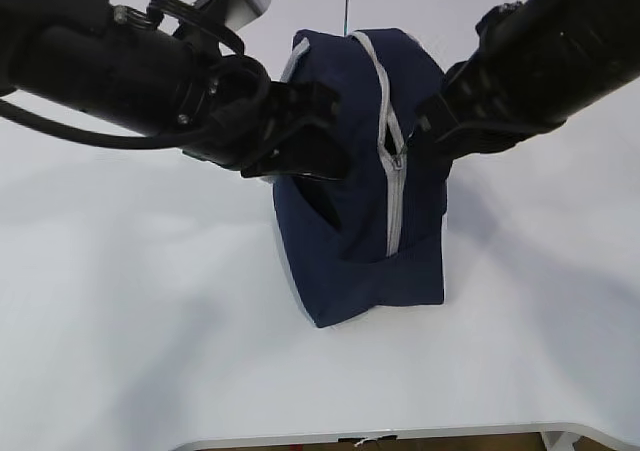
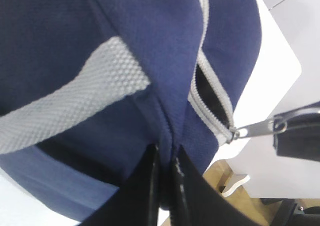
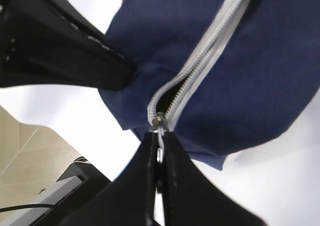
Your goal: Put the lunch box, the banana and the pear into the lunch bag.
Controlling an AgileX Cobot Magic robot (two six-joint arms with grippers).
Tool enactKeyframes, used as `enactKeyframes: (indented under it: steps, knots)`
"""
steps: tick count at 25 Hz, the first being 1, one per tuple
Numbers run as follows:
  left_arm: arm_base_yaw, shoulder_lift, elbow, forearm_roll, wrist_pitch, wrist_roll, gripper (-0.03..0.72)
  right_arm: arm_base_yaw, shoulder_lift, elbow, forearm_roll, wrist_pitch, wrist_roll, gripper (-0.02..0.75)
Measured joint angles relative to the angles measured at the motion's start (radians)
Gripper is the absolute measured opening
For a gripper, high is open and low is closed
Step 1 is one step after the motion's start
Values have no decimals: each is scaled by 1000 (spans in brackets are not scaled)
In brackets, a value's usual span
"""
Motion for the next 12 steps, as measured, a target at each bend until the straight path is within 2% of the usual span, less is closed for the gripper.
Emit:
enactKeyframes:
  steps: [9, 12]
  knots:
    - [0, 0, 0, 0, -12, 0, -12, 0, 57, -64, -25, 70, 34, 18]
    - [0, 0, 0, 4, -33, 0, 12, 0, 63, -64, -29, 70, 35, 18]
